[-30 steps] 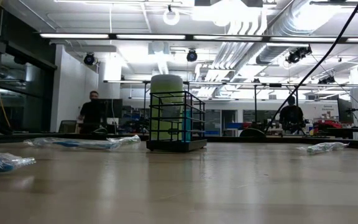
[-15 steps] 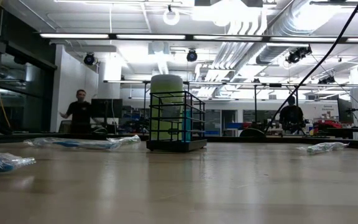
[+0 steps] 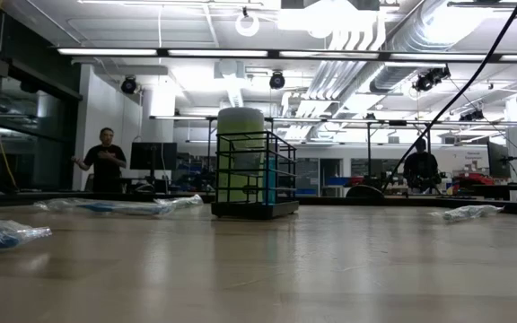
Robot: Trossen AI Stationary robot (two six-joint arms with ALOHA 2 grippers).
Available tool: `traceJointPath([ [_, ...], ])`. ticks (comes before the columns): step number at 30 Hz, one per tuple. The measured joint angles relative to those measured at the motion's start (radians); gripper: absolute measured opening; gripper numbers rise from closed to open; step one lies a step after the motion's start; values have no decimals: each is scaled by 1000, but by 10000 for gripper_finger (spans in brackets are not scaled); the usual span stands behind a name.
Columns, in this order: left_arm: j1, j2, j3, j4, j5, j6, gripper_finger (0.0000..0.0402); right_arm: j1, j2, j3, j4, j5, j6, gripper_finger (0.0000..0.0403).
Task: Pick & Place toothbrushing station
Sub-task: Put the blue mouthwash into the middle section of the black wire organizer
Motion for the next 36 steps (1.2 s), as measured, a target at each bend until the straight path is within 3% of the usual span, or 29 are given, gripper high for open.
traceJointPath([
  [5,0,0,0,-2,0,2,87,0,0,0,1,0,1,86],
  [16,-3,0,0,1,-2,2,84,0,0,0,1,7,2,86],
  [26,-3,0,0,4,-18,-23,84,0,0,0,0,9,3,166],
  [36,-55,0,0,-20,-184,-43,83,0,-3,0,-19,-21,51,165],
])
